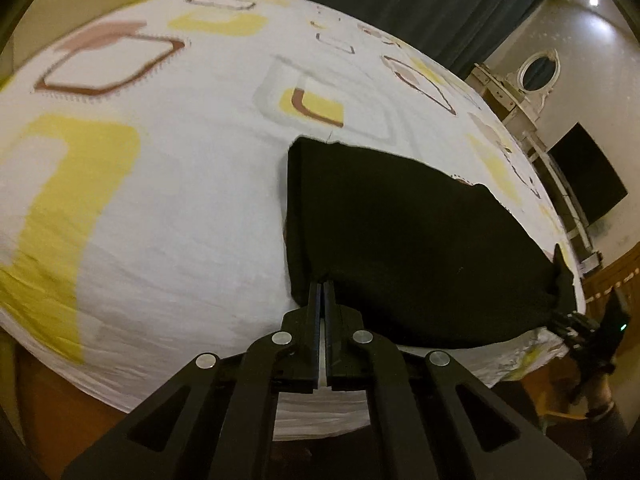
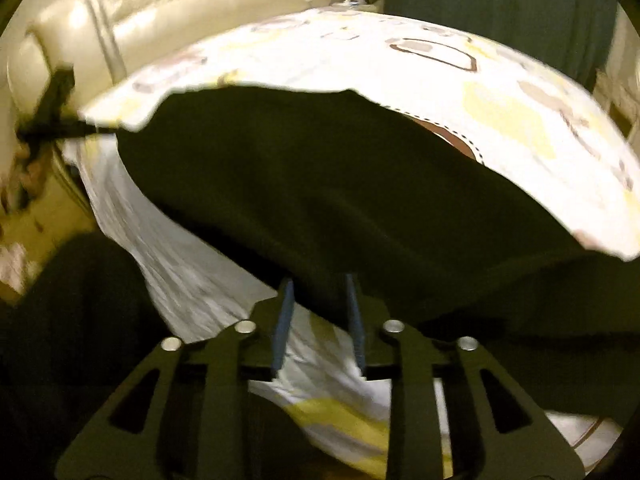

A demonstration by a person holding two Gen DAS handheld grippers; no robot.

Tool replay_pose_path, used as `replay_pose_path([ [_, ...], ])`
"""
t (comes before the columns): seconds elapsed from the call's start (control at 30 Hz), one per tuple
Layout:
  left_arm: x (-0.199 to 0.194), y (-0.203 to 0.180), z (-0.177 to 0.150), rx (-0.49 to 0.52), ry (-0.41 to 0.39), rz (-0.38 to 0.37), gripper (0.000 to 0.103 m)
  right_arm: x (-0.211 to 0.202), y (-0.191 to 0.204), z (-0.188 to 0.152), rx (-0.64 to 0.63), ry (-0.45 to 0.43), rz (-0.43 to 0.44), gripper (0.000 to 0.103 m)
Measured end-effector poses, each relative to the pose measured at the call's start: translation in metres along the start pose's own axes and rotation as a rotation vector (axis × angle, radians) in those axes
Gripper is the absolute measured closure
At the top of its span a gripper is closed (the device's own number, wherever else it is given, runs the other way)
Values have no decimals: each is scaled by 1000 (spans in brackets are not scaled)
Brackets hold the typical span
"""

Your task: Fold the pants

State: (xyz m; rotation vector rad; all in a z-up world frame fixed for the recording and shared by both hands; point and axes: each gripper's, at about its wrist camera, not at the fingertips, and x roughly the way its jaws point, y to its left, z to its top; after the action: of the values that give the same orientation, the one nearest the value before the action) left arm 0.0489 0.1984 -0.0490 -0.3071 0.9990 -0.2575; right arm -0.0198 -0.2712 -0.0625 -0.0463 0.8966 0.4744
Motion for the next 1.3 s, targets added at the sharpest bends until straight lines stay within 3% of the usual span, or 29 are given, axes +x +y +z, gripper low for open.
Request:
replay_pose_path([
  [0.03, -5, -1, 2, -2, -14, 9, 101, -9, -9, 0, 48, -23, 9, 54],
  [0.07, -9, -2, 2, -6, -27, 14, 101, -24, -23, -2, 120, -57, 27, 49],
  [0.2, -21, -10, 13, -27, -86, 36, 96, -73, -98, -18, 409, -161, 48, 47],
  [0.27, -21, -23, 19, -15, -113, 46, 63, -100, -141, -36, 551, -228, 17, 47],
  [0.33, -17, -36, 24, 8, -136, 73, 42, -133, -195, -66, 726, -301, -64, 47],
  [0.47, 1, -64, 31, 30, -172, 96, 26, -184, -293, -157, 1206, -412, -223, 47],
  [0.53, 16, -74, 35, 8, -161, 101, 25, -192, -324, -198, 1376, -427, -265, 47],
  [0.67, 39, -86, 34, -25, -127, 89, 25, -181, -353, -225, 1470, -452, -194, 47],
  [0.8, 56, -97, 27, -7, -104, 125, 25, -165, -361, -210, 1443, -474, -167, 53],
  [0.83, 60, -99, 25, -9, -96, 130, 25, -162, -362, -207, 1426, -449, -191, 64],
  [0.87, 62, -99, 22, -12, -90, 133, 25, -161, -365, -202, 1400, -412, -238, 85],
  [0.93, 66, -98, 17, -26, -73, 126, 25, -167, -369, -200, 1365, -425, -254, 95],
  [1.03, 71, -94, 10, -43, -58, 130, 25, -183, -374, -202, 1319, -487, -298, 97],
  [1.13, 73, -93, 7, -33, -51, 135, 25, -169, -383, -218, 1352, -445, -297, 97],
  [1.3, 73, -94, 7, -22, -51, 134, 25, -181, -380, -217, 1400, -470, -283, 91],
])
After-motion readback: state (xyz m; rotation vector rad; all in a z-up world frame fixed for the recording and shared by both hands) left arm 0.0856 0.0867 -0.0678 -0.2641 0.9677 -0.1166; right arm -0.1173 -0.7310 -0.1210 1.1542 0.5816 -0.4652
